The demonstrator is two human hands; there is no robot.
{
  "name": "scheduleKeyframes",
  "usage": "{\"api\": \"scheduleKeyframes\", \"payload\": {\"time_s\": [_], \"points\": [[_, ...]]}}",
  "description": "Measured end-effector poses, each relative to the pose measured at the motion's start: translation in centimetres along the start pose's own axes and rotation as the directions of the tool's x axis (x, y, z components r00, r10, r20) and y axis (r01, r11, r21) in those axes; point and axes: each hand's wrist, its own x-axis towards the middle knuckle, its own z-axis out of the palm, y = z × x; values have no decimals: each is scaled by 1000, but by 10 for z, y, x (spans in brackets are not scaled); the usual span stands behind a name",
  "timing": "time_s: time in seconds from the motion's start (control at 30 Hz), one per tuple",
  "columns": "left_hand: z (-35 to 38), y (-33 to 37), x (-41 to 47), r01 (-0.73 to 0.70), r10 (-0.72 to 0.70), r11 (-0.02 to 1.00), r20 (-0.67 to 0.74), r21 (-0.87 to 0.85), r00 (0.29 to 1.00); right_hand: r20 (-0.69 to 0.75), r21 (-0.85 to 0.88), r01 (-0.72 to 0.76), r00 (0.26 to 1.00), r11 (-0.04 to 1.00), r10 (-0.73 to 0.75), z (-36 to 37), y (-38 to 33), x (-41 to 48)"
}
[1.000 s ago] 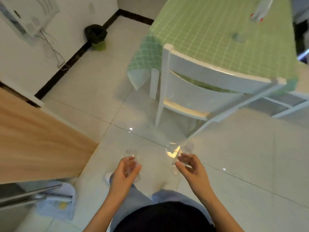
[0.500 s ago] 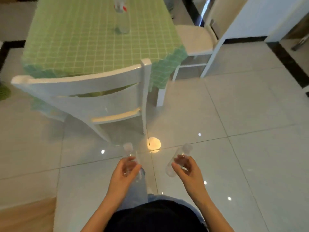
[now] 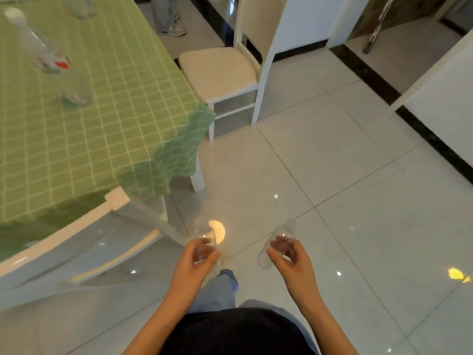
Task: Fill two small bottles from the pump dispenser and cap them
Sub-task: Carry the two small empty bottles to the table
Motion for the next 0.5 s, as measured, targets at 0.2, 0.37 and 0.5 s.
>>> {"api": "scheduleKeyframes", "payload": {"time_s": [0.2,0.37,0.5], "points": [[18,39,70,-15,16,1000,74,-16,997,-78,24,5,997,1000,-3,-10,-34,62],[35,61,120,8,-7,1000,78,-18,997,-85,25,-16,996,1000,18,-22,-52,119],[55,78,160,7,-6,999,26,-34,1000,-37,18,-7,999,1000,8,-34,-69,180]]}}
